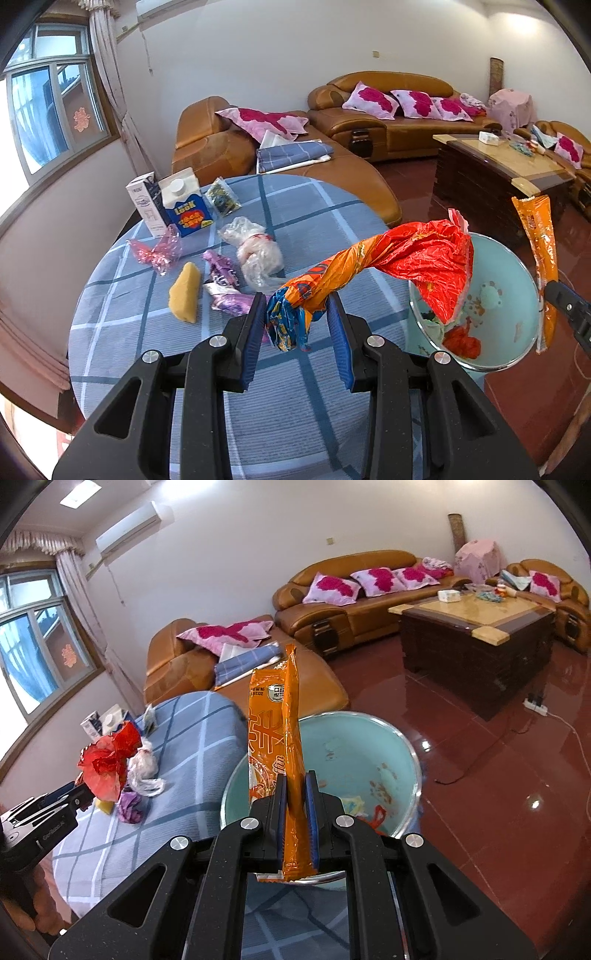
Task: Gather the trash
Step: 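Carry the twisted wrapper and orange snack wrapper over the teal bucket with both tools, then open both tools to drop both wrappers into the bucket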
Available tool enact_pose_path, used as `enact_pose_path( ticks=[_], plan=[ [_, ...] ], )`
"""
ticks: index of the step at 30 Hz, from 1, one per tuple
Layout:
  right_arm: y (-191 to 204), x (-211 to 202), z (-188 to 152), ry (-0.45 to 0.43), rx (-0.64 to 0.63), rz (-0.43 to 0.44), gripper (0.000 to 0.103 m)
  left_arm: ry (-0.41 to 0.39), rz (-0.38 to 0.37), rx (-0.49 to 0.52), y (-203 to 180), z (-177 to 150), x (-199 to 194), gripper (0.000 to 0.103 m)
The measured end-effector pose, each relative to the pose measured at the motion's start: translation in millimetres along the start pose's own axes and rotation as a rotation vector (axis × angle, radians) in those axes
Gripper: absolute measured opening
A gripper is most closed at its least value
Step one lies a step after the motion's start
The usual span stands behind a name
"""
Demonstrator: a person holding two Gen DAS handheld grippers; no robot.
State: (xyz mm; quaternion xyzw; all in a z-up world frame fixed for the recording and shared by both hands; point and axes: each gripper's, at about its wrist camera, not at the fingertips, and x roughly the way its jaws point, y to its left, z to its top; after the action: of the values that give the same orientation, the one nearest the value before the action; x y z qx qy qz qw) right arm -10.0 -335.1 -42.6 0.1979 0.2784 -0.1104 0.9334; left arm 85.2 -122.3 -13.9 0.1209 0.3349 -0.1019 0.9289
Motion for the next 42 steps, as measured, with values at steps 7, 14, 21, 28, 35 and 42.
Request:
enact_pose_path(
  ticks=[7, 14, 21, 28, 35, 42],
  plan=[
    [-16.7, 4.4, 1.0, -0.012, 0.009, -0.089, 0.011, 0.017, -0.03, 0.028, -30.4, 6.4, 9.6, 0.034],
    [-29.7, 20.5, -5.0, 0.019, 0.052, -0.121, 0.011, 0.032, -0.039, 0.093, -72.1, 5.7, 28.2, 0.034],
    [-34.6, 42.0, -9.8, 0.049, 0.057, -0.152, 0.011, 0.08, -0.022, 0.139, -107.0, 0.5, 56.4, 0.034],
    [-47.3, 53.7, -13.3, 0.075, 0.093, -0.144, 0.011, 0.109, -0.016, 0.16, -128.2, -0.9, 70.8, 0.035],
    [-54.5, 58.8, -15.5, 0.077, 0.139, -0.093, 0.022, 0.144, -0.029, 0.176, -139.0, -3.9, 79.4, 0.042],
    [-55.7, 34.5, -9.1, -0.029, 0.154, -0.115, 0.036, 0.119, -0.06, 0.162, -136.2, -1.3, 66.1, 0.068]
  ],
)
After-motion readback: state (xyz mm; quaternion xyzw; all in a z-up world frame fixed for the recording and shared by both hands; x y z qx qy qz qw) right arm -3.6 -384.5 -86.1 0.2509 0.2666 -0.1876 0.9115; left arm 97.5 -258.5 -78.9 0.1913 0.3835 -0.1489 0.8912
